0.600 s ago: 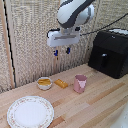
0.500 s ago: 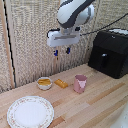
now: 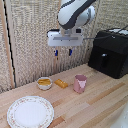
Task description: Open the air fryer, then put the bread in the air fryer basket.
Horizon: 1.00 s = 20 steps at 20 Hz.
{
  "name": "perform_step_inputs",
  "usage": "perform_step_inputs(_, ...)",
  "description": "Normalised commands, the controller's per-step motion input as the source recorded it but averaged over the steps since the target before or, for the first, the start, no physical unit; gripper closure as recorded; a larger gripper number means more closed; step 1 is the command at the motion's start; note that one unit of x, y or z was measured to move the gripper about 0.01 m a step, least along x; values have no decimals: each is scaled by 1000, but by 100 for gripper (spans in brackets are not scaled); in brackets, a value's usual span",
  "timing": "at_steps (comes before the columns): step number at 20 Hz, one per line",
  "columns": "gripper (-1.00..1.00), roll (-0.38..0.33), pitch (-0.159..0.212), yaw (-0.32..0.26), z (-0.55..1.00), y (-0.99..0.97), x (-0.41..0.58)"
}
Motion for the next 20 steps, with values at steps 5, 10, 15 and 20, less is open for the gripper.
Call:
perform_step_inputs(5, -100, -170, -35, -283, 30, -152, 146)
perform_step_inputs(10, -100, -307, -28, -199, 3, -127, 108)
perform_step_inputs(15, -100, -375, -12, -115, -34, -105, 53)
perform_step_inputs(20, -100, -375, -57, -92, -38, -110, 51)
